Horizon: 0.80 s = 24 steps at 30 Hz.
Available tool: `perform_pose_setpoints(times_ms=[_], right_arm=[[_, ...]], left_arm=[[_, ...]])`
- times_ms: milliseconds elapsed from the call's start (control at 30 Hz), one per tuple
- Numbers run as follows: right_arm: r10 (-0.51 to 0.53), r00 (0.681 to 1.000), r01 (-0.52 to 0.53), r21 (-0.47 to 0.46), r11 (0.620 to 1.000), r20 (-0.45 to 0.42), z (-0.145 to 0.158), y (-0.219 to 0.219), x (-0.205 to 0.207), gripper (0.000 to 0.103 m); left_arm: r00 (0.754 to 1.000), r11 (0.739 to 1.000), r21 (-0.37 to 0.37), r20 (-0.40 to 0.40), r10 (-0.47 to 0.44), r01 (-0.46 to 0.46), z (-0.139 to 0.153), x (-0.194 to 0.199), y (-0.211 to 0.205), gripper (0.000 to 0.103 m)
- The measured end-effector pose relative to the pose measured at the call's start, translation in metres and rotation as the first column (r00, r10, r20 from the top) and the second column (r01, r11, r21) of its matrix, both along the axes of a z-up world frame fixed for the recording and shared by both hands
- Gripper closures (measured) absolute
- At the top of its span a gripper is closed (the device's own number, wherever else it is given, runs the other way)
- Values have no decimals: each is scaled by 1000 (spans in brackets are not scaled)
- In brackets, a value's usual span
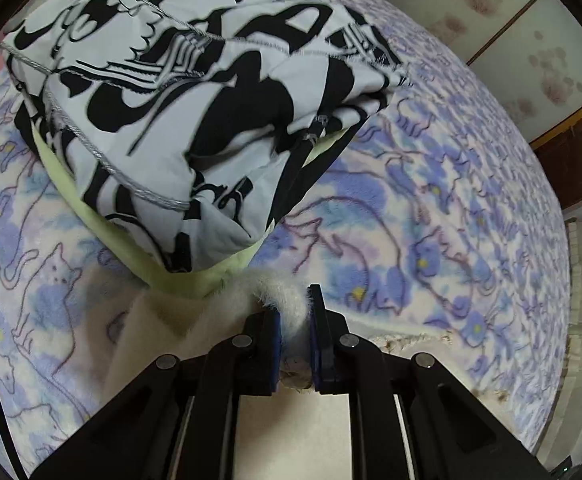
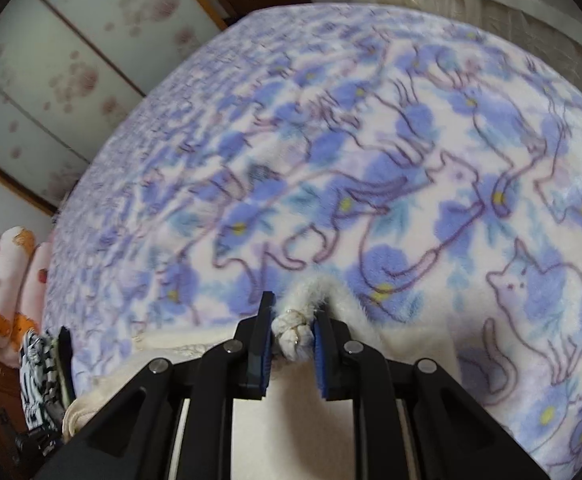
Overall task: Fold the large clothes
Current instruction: 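Lift the hem with both tools and fold it toward the collar, then lower the hem onto the folded cardigan and open both tools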
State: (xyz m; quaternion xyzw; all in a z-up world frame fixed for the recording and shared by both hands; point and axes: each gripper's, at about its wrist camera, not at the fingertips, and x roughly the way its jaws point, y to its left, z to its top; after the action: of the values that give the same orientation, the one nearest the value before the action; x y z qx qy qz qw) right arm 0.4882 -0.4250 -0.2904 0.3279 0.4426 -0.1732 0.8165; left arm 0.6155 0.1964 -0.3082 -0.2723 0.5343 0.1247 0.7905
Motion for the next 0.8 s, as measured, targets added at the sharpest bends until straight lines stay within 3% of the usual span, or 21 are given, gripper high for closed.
perform_pose_setpoints(times_ms=[200, 400, 467, 533, 567, 667, 700, 733, 800], right_arm=[[-15, 1000, 15, -17, 1000, -14, -24, 1, 5, 85], [-21, 1000, 21, -13, 1000, 2, -27, 1, 6, 83], [-17, 999, 17, -12, 1000, 32, -19, 3, 5, 76], [5, 999, -4, -27, 1000, 50, -9, 5, 8, 63], [21, 998, -17, -61, 998, 61, 0, 7, 10, 51], [70, 994, -51, -198, 979, 87, 31, 19, 16, 34], [99, 992, -79, -219, 973, 82, 38, 23, 18, 30], [129, 989, -108, -237, 965, 73, 46, 27, 20, 30], [186, 981, -165, -274, 947, 53, 59, 38, 22, 30]], left_arm=[[999, 999, 41, -44, -18, 20, -25, 13, -9, 90], [996, 998, 29, -75, -48, 50, -24, 22, -9, 86], [997, 999, 10, -61, -48, 49, -17, 22, -6, 82], [998, 999, -16, -41, -47, 46, -8, 20, -5, 76], [999, 998, -31, -26, -46, 45, -1, 19, -5, 74], [998, 998, -34, 52, -45, 47, 23, 14, -7, 46], [996, 999, 10, 84, -43, 42, 34, 11, -9, 27], [991, 997, 71, 128, -47, 38, 47, 7, -11, 20], [981, 988, 150, 179, -74, 47, 68, 0, -16, 20]])
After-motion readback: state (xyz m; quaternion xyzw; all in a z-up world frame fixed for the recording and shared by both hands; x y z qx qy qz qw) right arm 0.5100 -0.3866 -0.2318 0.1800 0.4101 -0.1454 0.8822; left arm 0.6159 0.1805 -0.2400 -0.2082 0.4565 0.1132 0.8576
